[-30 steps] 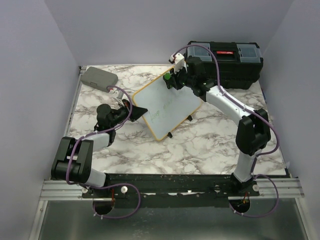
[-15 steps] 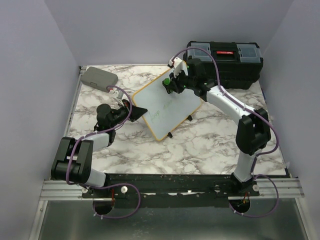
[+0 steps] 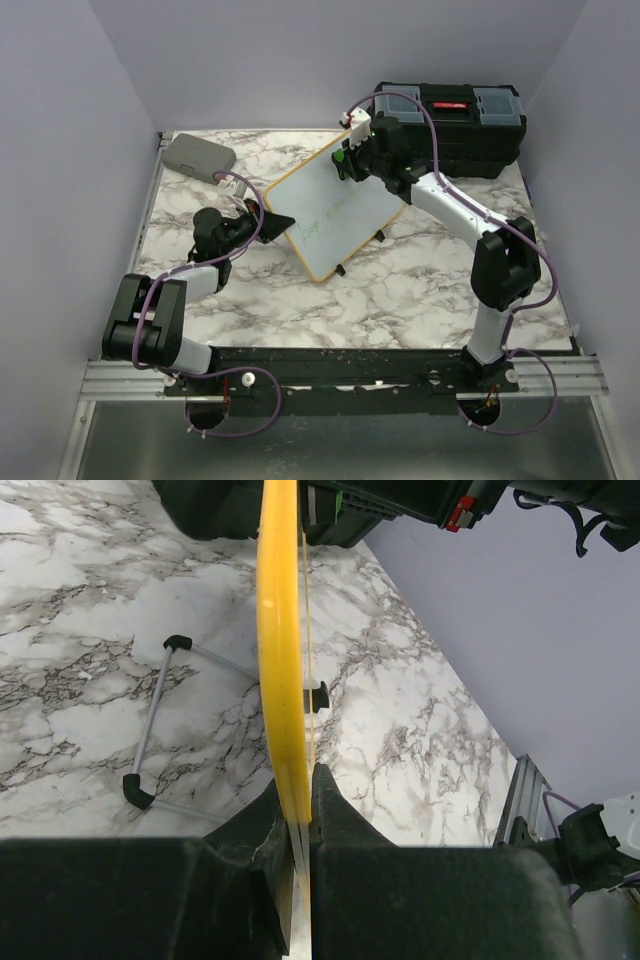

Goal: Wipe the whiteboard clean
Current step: Erase the whiteboard at the whiteboard stand.

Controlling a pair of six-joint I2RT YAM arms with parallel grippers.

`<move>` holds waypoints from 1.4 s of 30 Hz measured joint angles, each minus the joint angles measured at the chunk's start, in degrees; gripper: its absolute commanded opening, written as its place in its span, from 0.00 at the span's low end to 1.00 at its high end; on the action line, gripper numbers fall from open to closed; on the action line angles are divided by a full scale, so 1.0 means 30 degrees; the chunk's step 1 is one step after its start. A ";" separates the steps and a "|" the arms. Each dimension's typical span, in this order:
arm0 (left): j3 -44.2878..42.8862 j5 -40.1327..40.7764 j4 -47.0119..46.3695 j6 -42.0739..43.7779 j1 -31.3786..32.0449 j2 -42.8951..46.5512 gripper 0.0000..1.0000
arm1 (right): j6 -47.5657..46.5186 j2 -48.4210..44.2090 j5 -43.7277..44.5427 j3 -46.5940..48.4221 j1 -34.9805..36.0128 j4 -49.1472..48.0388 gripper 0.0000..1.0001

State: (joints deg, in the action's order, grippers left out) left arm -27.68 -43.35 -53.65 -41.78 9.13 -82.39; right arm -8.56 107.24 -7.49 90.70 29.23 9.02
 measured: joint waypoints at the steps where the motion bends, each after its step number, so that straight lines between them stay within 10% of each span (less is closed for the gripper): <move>1: 0.0000 0.0000 0.0000 0.0000 0.0000 0.0000 0.00 | -0.0022 0.0000 -0.0015 0.0000 -0.0029 0.0015 0.01; 10: -0.0015 -0.0095 0.0000 0.0073 0.0000 0.0000 0.00 | -0.1668 0.0189 -0.3825 0.0372 -0.0495 0.1078 0.01; 42: -0.0022 -0.0160 0.0000 0.0036 -0.0007 0.0000 0.00 | -0.0692 0.0364 -0.3504 0.0656 -0.0495 0.1377 0.01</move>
State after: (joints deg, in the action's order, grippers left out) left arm -27.75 -43.83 -53.65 -41.67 9.10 -82.39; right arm -10.63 108.33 -18.00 92.66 27.75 13.15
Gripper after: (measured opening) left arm 0.041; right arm 0.076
